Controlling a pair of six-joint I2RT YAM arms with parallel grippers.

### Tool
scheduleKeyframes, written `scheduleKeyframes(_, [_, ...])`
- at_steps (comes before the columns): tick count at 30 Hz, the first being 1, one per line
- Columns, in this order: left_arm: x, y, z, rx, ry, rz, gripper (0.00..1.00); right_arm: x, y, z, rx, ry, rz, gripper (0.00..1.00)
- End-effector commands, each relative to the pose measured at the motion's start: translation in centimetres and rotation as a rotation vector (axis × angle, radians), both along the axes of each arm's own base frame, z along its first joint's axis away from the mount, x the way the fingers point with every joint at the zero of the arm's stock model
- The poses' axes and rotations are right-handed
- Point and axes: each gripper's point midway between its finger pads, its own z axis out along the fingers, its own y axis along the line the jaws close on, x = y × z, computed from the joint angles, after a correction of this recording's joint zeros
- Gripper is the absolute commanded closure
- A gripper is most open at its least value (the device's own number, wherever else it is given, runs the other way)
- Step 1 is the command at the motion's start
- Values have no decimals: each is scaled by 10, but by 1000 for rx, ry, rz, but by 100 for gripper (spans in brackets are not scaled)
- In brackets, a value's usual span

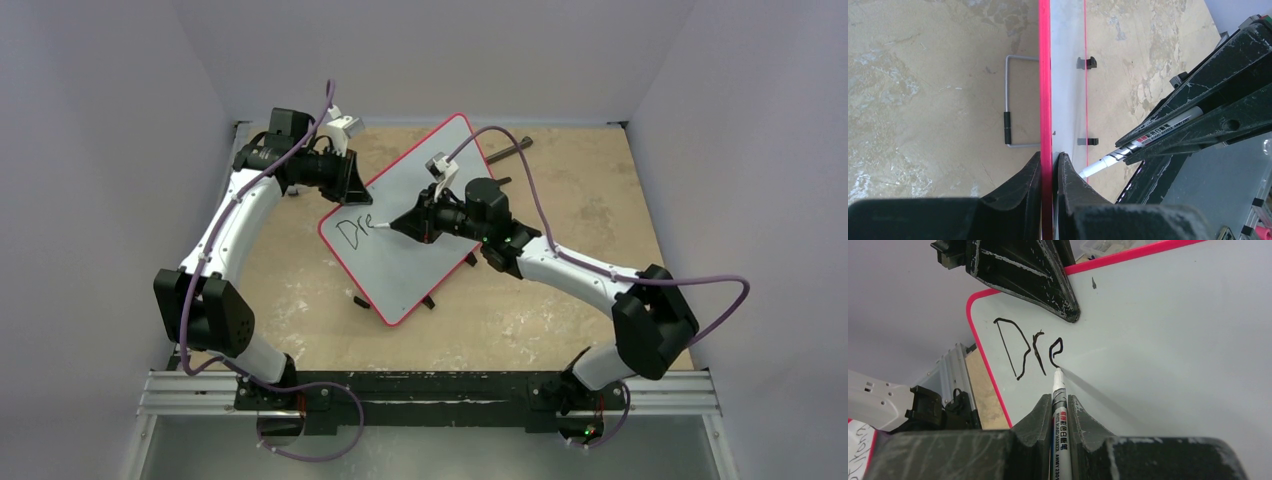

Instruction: Write a sentence on the whiteboard

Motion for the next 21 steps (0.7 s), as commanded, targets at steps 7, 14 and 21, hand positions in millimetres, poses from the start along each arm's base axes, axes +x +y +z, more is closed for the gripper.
scheduleKeyframes(7, [0,-6,26,-6,-170,-74,100,15,-14,16,-23,-57,-104,100])
scheduleKeyframes(14, [-1,-6,27,-7,-171,-75,100,5,-20,43,19,-90,-92,100])
scheduleKeyframes(21, [-1,-7,28,-10,-172,-76,100,0,-25,60,92,-127,-94,100])
